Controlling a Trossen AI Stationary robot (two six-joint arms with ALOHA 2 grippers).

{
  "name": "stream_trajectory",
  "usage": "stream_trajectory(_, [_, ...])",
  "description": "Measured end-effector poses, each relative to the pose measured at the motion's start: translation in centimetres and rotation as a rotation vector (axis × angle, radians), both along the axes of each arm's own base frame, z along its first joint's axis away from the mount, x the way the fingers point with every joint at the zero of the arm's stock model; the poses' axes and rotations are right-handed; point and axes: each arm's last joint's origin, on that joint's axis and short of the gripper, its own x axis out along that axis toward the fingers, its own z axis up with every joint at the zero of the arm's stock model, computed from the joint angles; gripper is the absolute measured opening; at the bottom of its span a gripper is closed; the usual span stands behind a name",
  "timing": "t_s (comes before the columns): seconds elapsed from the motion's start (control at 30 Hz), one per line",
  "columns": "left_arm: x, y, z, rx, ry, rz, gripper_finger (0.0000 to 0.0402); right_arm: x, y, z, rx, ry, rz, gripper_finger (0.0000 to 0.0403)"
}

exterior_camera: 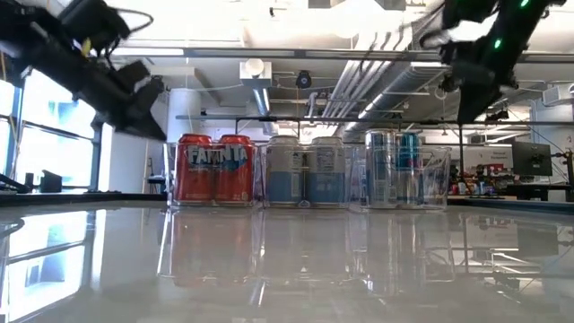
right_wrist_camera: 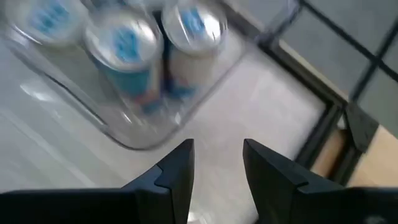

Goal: Sort soda cans
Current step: Return to Home Position

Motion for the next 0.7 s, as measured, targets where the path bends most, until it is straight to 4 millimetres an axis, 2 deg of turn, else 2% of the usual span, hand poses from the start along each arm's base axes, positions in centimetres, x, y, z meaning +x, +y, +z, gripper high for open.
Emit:
stream_trajectory(0.2, [-0.7, -0.8, 5.0, 0.079, -0.060, -0.086, 0.0000, -1.9, 2.1, 2.6, -0.036, -0.285, 0.149, 0.0132])
stream_trajectory(0.33, [-1.4, -1.7, 6.9, 0.111, -0.186, -0.192, 0.0000, -2.8, 3.8, 3.2, -0.016, -0.519, 0.311, 0.0132])
stream_trajectory(0.5, [-2.1, -2.9, 7.4, 0.111, -0.315, -0.316, 0.0000, -3.5, 5.4, 3.0, -0.042, -0.826, 0.531, 0.0132])
stream_trajectory(0.7, [-2.8, -4.0, 6.4, 0.131, -0.421, -0.408, 0.0000, -3.9, 6.5, 0.1, -0.056, -1.013, 0.702, 0.0132])
